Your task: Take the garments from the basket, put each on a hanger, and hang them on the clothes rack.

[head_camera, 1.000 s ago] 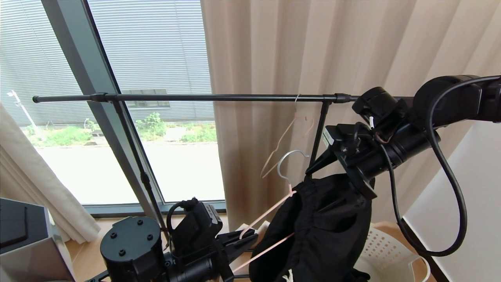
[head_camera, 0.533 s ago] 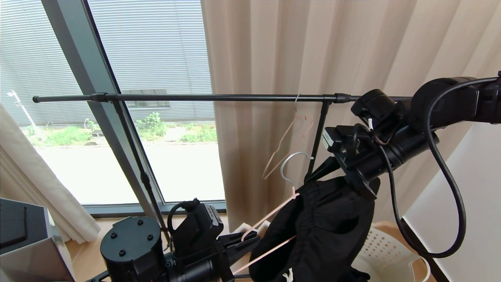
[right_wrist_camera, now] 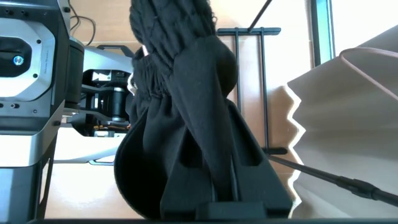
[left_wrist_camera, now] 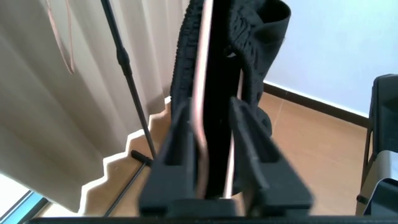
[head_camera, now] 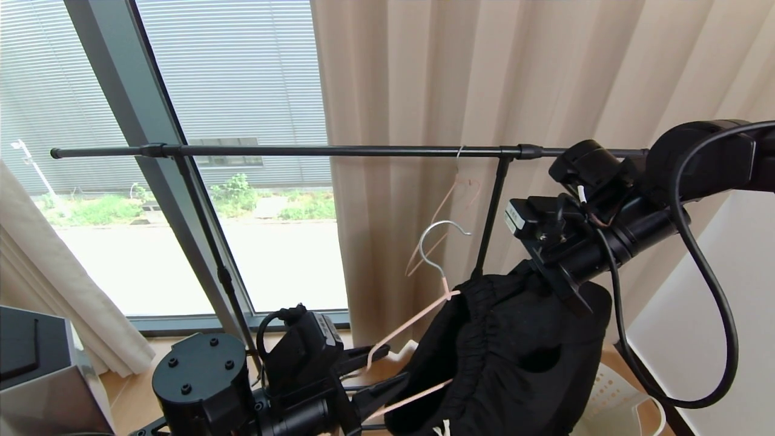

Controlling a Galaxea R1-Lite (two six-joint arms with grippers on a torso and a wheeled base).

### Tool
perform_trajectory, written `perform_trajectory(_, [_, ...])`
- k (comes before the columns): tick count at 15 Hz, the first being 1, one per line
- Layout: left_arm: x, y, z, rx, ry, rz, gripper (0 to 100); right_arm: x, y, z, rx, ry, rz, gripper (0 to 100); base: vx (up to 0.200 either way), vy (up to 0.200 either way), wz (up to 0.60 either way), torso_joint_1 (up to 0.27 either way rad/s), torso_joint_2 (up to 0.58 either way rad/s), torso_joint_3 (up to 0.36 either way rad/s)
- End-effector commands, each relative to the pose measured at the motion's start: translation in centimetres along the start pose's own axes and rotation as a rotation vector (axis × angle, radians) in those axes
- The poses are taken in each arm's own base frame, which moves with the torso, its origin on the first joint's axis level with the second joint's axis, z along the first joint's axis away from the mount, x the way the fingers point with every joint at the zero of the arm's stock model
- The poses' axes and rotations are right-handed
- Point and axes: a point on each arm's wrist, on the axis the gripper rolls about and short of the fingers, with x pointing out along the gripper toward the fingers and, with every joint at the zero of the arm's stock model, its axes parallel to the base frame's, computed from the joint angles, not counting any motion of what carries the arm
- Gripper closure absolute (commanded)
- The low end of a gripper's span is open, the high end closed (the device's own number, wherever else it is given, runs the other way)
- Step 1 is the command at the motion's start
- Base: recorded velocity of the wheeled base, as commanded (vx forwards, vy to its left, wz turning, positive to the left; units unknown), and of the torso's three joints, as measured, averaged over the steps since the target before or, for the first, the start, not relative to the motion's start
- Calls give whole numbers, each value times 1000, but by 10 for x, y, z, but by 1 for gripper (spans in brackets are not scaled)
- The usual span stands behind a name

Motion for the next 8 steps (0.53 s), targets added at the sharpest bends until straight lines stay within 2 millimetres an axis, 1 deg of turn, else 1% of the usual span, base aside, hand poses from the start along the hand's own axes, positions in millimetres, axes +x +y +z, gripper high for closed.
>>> perform_trajectory(1, [2,1,0,-6,0,4,0,-5,4,2,-9,-7,-12,100,0,0,0,0,0,0])
perform_trajectory(3, [-4,14,-3,-17,15,67,0,-14,7,5,-20,-20,-36,100,0,0,0,0,0,0])
perform_trajectory(4, [-11,24,-8,-32,34,112,0,-19,8,6,-23,-23,-52,100,0,0,0,0,0,0])
perform_trajectory(5, [-14,28,-10,-37,42,131,0,-21,8,5,-19,-23,-58,100,0,0,0,0,0,0])
perform_trajectory(6, [-19,39,-13,-51,54,180,0,-22,7,5,-24,-26,-67,100,0,0,0,0,0,0])
perform_trajectory(8, [-27,50,-10,-67,40,233,0,-27,4,9,-34,-30,-106,100,0,0,0,0,0,0])
